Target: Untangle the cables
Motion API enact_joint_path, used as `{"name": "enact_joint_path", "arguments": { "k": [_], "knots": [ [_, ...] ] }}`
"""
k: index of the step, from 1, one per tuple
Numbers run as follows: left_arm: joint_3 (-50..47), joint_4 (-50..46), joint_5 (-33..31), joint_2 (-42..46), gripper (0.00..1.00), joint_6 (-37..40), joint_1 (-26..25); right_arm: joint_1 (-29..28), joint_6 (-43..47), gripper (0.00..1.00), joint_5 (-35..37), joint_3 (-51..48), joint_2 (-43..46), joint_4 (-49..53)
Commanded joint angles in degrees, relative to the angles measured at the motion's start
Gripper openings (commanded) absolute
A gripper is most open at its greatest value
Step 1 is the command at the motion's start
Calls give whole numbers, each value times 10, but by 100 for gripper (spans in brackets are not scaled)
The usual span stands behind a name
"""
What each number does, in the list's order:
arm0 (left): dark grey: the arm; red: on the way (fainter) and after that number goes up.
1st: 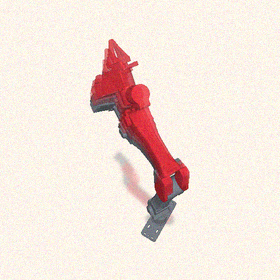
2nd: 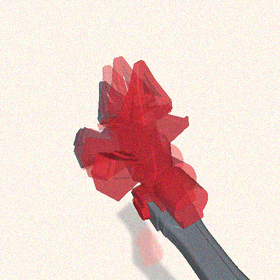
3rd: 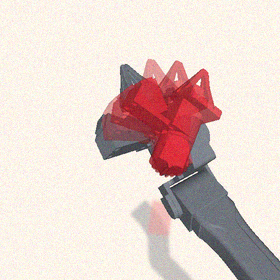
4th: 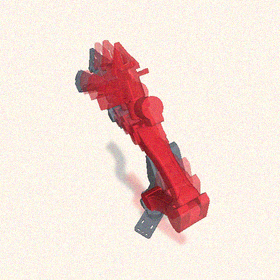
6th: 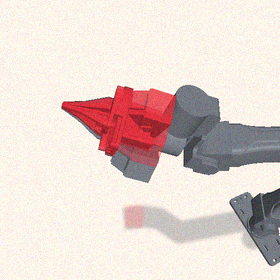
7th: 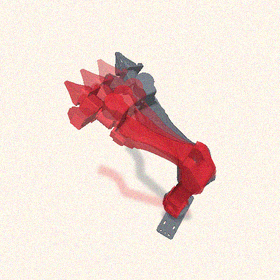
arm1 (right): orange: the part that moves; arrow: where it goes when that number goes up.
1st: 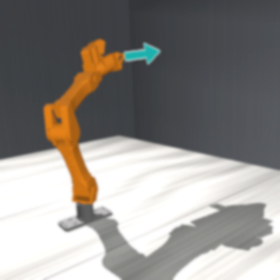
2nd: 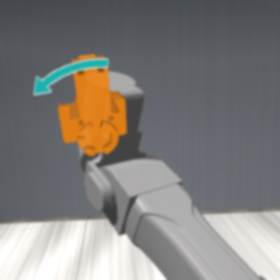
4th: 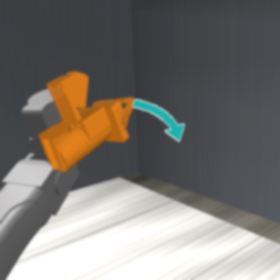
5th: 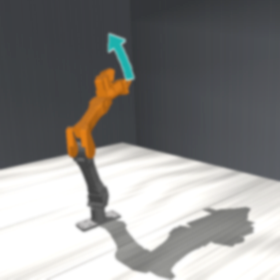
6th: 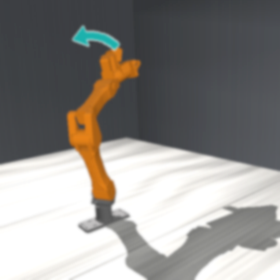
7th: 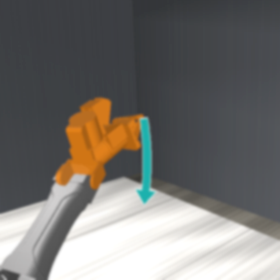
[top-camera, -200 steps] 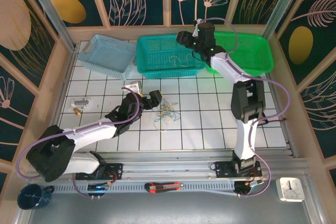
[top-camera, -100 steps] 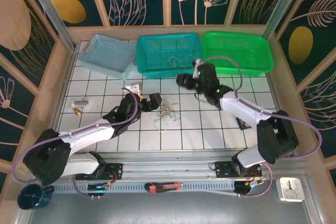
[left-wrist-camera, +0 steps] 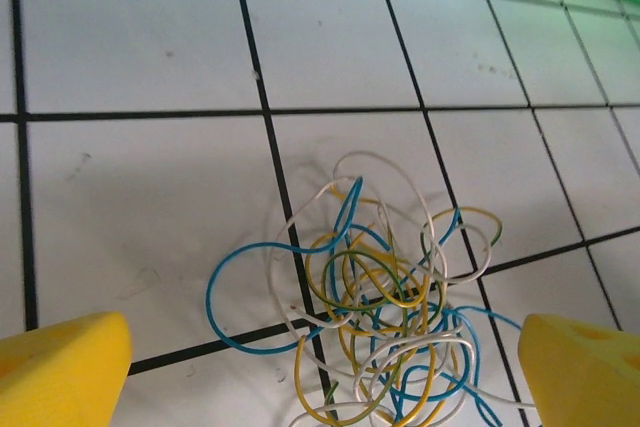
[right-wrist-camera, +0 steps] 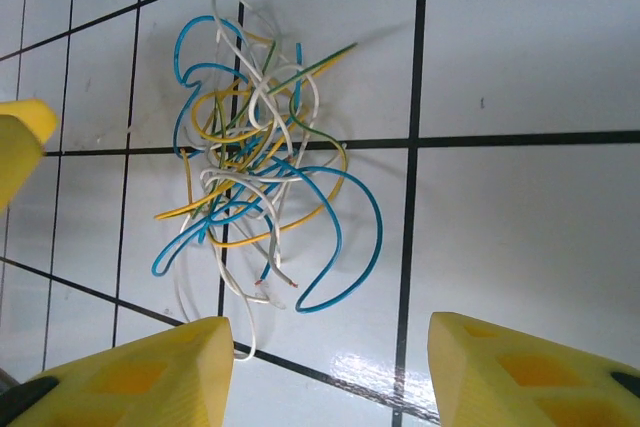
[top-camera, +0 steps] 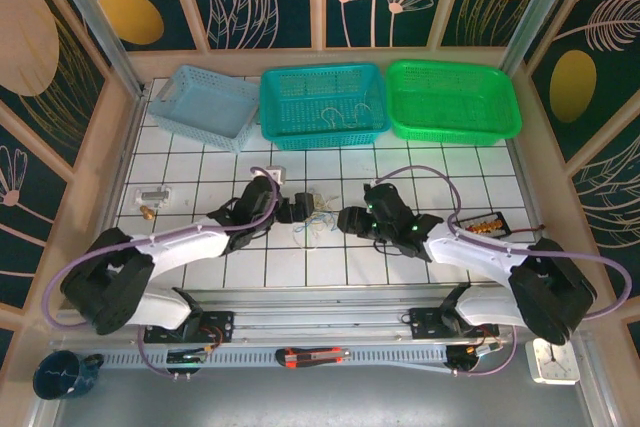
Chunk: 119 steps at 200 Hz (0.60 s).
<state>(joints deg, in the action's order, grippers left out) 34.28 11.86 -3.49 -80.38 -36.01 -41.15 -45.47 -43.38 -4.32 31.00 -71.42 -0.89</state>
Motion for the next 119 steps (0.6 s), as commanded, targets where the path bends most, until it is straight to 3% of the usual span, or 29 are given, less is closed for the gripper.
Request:
{"name": "enact_joint_path", "arguments": {
  "k": [1,83,119],
  "knots": [
    [25,-29,28,-26,99,24,3,-4,-43,53,-21,-4,-27,-48],
    [20,-22,23,-33,99,24,4,-8,-62,46,-22,2,-88,-94],
    [22,-17,28,-41,99,25,3,-7,-61,29,-21,13,-109,-105]
  ]
}}
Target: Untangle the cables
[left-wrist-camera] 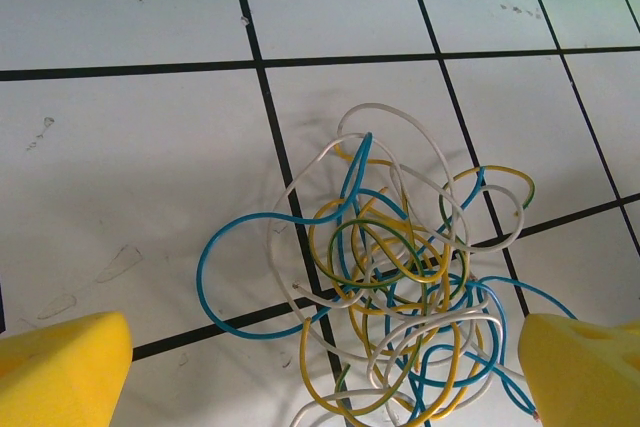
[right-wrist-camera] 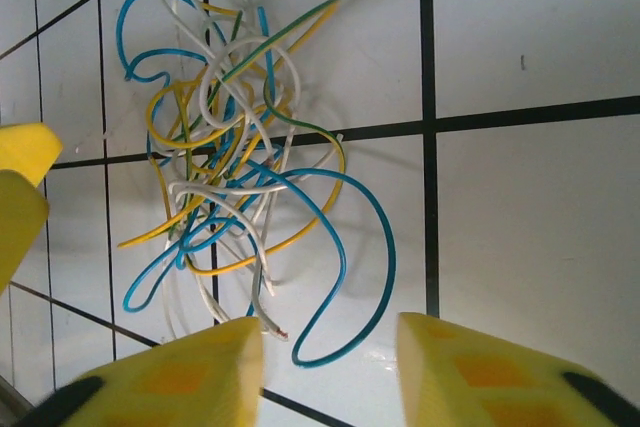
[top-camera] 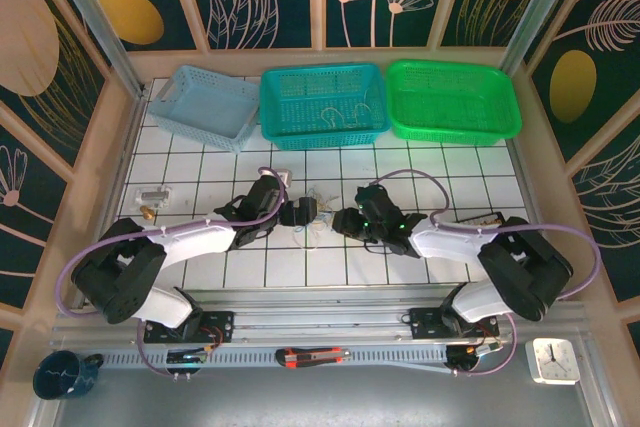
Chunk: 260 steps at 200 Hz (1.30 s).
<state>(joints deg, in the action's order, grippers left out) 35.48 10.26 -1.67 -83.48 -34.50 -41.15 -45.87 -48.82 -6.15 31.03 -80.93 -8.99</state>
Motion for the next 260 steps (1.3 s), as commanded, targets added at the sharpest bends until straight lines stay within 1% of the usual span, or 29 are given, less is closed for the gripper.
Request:
{"name": "enact_joint_path", "arguments": {
  "k": [1,11,29,35,89,117,161,190,230,260],
  "knots": [
    [10,-1,10,-11,99,10,3,-4,-7,29,-3,13,-14,-24],
    [11,3,12,-15,99,11,3,-3,-4,21,-3,16,-17,-25],
    [13,11,17,-24,99,12,3,-2,3,4,-6,23,-19,-21],
    [13,14,17,-29,99,13,3,-1,6,0,-8,25,-16,-19],
    [15,26,4,-69,99,20,3,6,50,0,-12,66,40,20],
    [13,19,-14,-90,99,20,3,15,78,0,-44,94,66,31],
    [-1,24,-25,-109,99,14,3,27,109,0,-93,152,99,48],
    [-7,30,-25,-114,99,12,3,39,99,0,-132,156,123,19],
    [-10,34,-23,-118,99,12,3,63,64,0,-169,122,166,-60],
    [-17,40,-21,-120,99,12,3,82,39,0,-200,115,182,-94]
  ]
}}
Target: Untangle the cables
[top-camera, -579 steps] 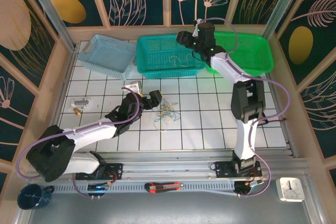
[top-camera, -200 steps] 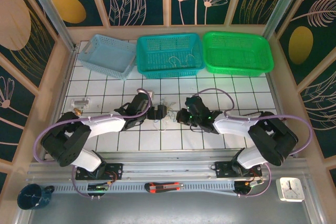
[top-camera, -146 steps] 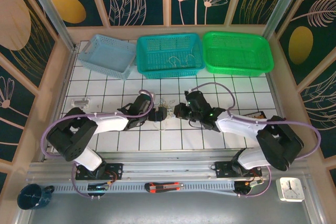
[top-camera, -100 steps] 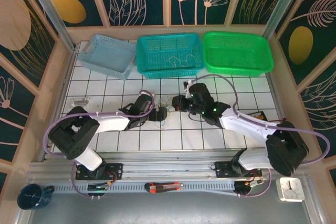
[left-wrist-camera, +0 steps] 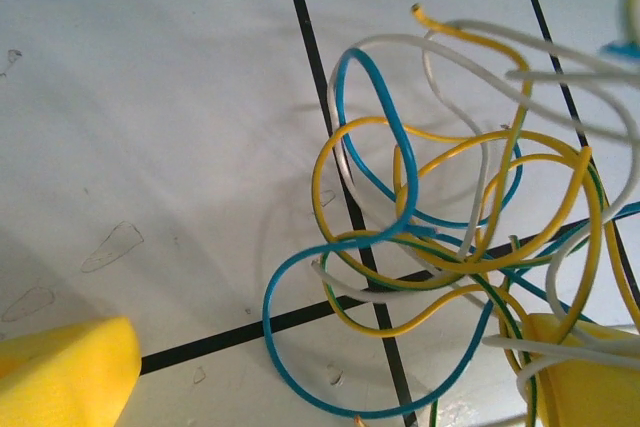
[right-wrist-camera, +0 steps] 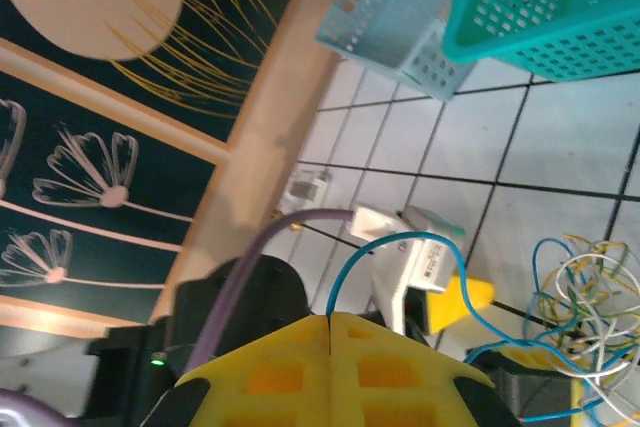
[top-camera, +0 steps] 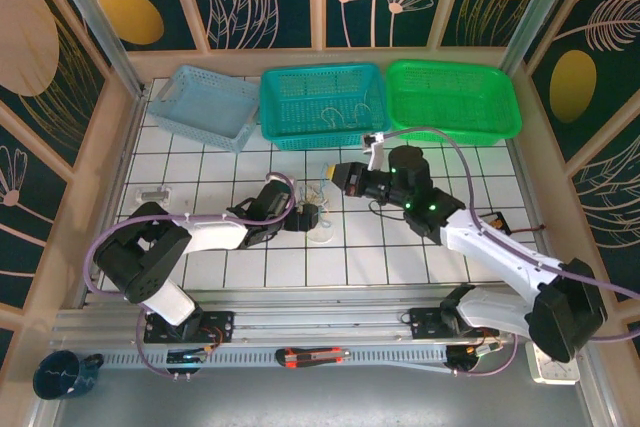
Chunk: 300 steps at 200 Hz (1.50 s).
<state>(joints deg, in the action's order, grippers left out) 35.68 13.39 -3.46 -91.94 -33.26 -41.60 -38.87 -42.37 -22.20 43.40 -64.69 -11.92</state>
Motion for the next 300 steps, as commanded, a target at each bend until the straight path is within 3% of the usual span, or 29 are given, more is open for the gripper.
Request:
{"name": "enact_joint_path", "arguments": {
  "k": [1,55,140,167,204,224,269,300],
  "knots": [
    [-19,8,-3,-35,99,-1,8,13,-26,0,-40,-8,21,-65],
    [-18,-5,-6,-8,99,8,8,12,16,0,-17,-9,-2,-20],
    [-37,-67,-10,155,99,-2,9,17,43,0,14,-33,-7,-6],
    [-71,-35,0,231,99,-77,25,21,38,0,14,-42,-5,-15],
    [-175,187,76,327,99,-259,88,28,13,0,7,-64,0,-44],
    [-169,227,95,317,97,-283,91,32,-1,0,5,-76,7,-58],
    [-131,270,145,243,76,-293,91,35,-36,0,-1,-107,26,-103],
    [-127,297,163,196,76,-300,92,39,-56,0,-6,-120,38,-134]
  ]
}}
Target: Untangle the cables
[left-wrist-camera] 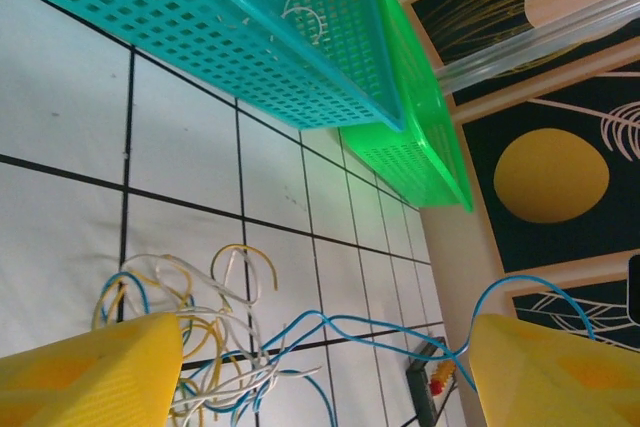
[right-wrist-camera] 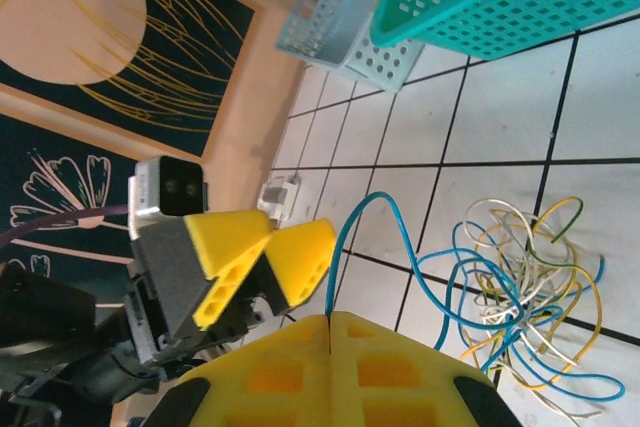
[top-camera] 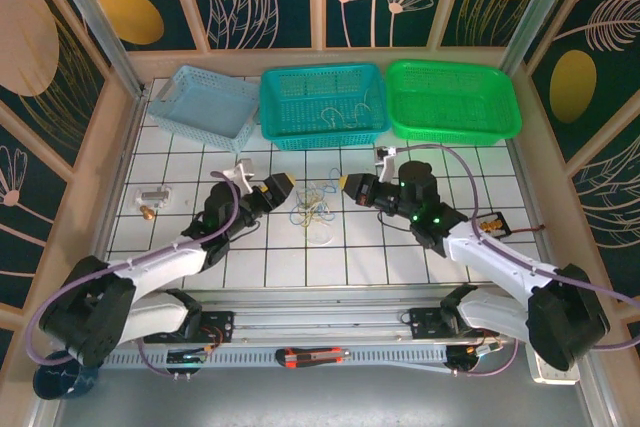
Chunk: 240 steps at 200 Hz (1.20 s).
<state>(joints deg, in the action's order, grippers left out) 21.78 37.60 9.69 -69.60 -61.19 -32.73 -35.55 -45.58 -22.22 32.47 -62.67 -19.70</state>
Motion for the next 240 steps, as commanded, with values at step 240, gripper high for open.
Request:
{"name": "enact_joint_path", "arguments": {
  "k": [240],
  "knots": [
    [50,190,53,-193,51,-60,-42,6,-44,0,-23,-19,-1,-94]
  ]
}}
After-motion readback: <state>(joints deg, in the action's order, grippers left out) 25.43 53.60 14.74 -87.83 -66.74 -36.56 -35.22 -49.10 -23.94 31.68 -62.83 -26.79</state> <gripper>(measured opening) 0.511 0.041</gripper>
